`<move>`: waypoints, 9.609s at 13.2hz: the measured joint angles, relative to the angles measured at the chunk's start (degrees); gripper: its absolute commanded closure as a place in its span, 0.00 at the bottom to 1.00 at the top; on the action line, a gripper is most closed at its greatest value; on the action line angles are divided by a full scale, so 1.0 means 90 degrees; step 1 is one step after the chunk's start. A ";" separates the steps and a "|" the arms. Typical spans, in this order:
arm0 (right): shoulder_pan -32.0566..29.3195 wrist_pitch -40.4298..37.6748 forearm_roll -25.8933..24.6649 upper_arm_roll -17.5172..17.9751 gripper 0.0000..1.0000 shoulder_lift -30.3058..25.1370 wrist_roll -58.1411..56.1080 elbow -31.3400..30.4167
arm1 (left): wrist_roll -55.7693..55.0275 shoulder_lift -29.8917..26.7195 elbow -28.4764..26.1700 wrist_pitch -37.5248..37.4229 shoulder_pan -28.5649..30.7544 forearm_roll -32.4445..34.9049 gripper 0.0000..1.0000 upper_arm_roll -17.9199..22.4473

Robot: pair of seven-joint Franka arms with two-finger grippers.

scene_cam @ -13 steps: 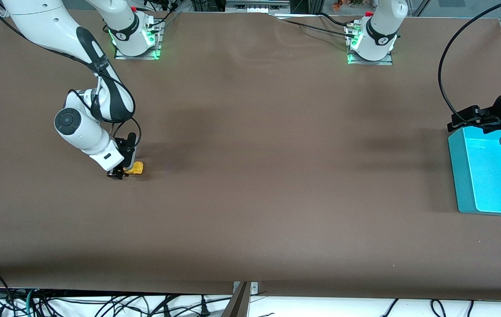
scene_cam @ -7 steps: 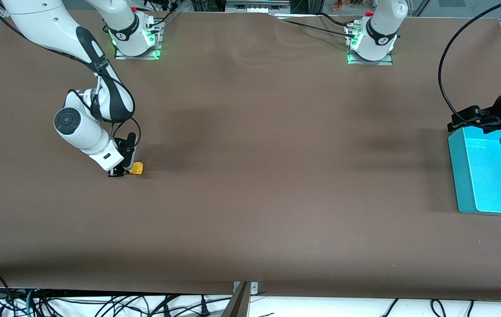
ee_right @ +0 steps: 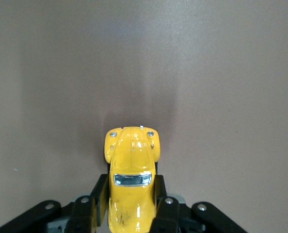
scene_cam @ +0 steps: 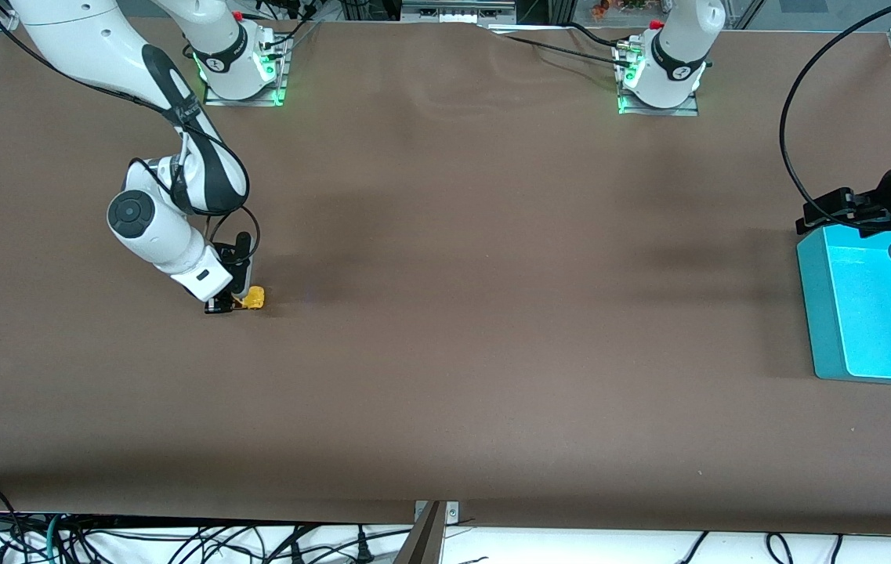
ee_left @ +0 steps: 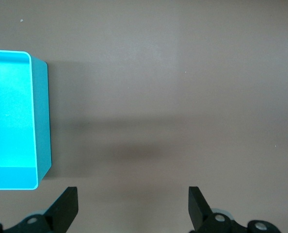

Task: Wind and store yellow beetle car
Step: 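Close the right gripper on the yellow car's body, then drag the car backward along the table with the right gripper, then open the right gripper, releasing the car to roll toward the bin, then retract the right gripper while the left gripper reaches the car, then lower the left gripper and close it on the yellow car, then lift the car with the left gripper and carry it over the bin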

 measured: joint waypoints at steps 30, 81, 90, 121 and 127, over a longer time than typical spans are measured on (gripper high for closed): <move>-0.2523 0.0012 0.0002 0.0415 0.00 0.0498 -0.2490 0.0167 | 0.0000 0.0000 0.0000 0.0000 0.0001 0.0000 0.00 0.0000; -0.1929 -0.5742 0.0210 0.1082 0.00 -0.3323 0.7641 0.2155 | 1.0441 0.2178 -0.2490 0.5561 0.1194 0.0647 0.00 -0.0134; -0.1932 -0.5743 0.0210 0.1074 0.00 -0.3311 0.7640 0.2218 | 1.1490 0.2574 -0.2824 0.6588 0.1659 0.0647 0.00 -0.0128; -0.2067 -0.5742 0.0181 0.0822 0.00 -0.3194 0.7641 0.2574 | 1.1466 0.2575 -0.2411 0.5897 0.1556 -0.0110 0.81 -0.0586; -0.2077 -0.5742 0.0180 0.0820 0.00 -0.3191 0.7641 0.2576 | 1.1467 0.2209 -0.1219 0.3852 0.1612 -0.0117 0.81 -0.0518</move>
